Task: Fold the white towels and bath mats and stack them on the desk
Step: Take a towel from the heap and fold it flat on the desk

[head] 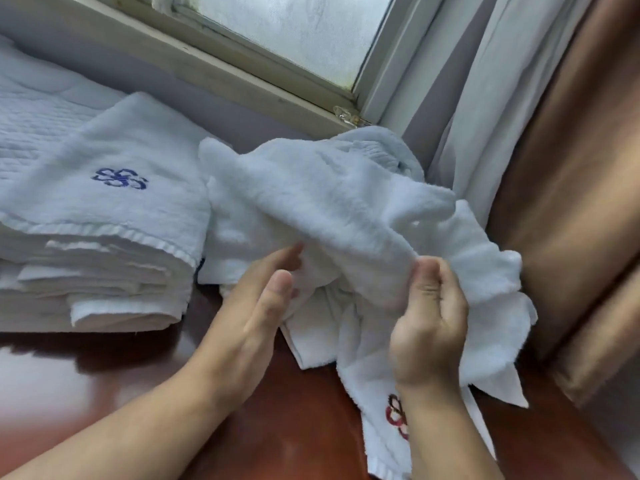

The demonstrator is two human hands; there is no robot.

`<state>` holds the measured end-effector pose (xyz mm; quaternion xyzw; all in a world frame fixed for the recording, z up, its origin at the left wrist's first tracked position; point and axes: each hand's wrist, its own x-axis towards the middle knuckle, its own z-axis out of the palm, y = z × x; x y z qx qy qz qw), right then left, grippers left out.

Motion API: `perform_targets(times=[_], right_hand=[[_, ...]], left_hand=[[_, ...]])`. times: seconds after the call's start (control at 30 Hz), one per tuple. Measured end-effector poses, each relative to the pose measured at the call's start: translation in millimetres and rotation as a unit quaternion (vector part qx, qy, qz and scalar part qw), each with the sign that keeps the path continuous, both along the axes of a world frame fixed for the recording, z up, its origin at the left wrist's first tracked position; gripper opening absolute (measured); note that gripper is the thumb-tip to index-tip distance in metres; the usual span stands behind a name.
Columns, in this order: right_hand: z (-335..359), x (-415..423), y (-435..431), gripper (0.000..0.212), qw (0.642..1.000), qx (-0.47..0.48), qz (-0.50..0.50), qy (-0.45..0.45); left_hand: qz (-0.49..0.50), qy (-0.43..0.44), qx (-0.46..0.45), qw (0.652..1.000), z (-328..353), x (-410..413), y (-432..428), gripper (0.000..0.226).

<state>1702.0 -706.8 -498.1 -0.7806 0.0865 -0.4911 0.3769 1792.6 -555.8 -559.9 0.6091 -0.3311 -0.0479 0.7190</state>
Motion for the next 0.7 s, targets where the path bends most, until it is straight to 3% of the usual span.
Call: perform_targets(times=[0.07, 0.13, 0.23, 0.33, 0.4, 0.47, 0.5, 0.57, 0.63, 0.7], right_hand=[[3.9, -1.3, -0.4, 0.042, 0.983, 0.108, 0.13, 0.073], [3.5, 0.1, -3.1, 0.036, 0.959, 0.152, 0.194, 0.14], [-2.9, 4.1, -3.6, 0.028, 0.978, 0.081, 0.124, 0.143], [-6.0, 4.7, -2.3, 0.056, 0.994, 0.007, 0.047, 0.097], [-3.6, 4.5, -5.2, 0.061, 0.992, -0.007, -0.028, 0.122], [-2.1, 4.2, -10.6, 0.047, 0.985, -0.026, -0.105, 0.134], [-1.7, 3.4, -12.7, 0.043, 0.981, -0.049, -0.154, 0.111], [-1.0, 2.9, -18.0, 0.056, 0.97, -0.092, -0.219, 0.045], [-0.5, 3.0, -26.6, 0.071, 0.974, -0.096, -0.19, 0.071], [-1.8, 5.1, -29.9, 0.076, 0.976, -0.055, -0.103, 0.183]], left_hand=[[-0.037, 0.055, -0.043, 0.997, 0.1, 4.1, -0.2, 0.074], [-0.054, 0.1, -0.067, 0.991, -1.4, 9.4, -0.4, 0.084], [-0.054, 0.133, -0.073, 0.987, -4.9, 16.3, -1.7, 0.079], [-0.043, 0.126, -0.064, 0.989, -5.4, 20.2, -3.5, 0.057], [-0.055, 0.131, -0.066, 0.988, -6.8, 19.6, -4.3, 0.05], [-0.073, 0.145, -0.082, 0.983, -7.4, 18.4, -5.2, 0.048], [-0.084, 0.153, -0.096, 0.98, -7.8, 18.6, -5.6, 0.046], [-0.103, 0.174, -0.136, 0.97, -7.1, 18.9, -6.7, 0.036], [-0.118, 0.199, -0.179, 0.956, -6.3, 19.7, -7.7, 0.035], [-0.149, 0.199, -0.19, 0.95, -2.6, 19.3, -7.3, 0.039]])
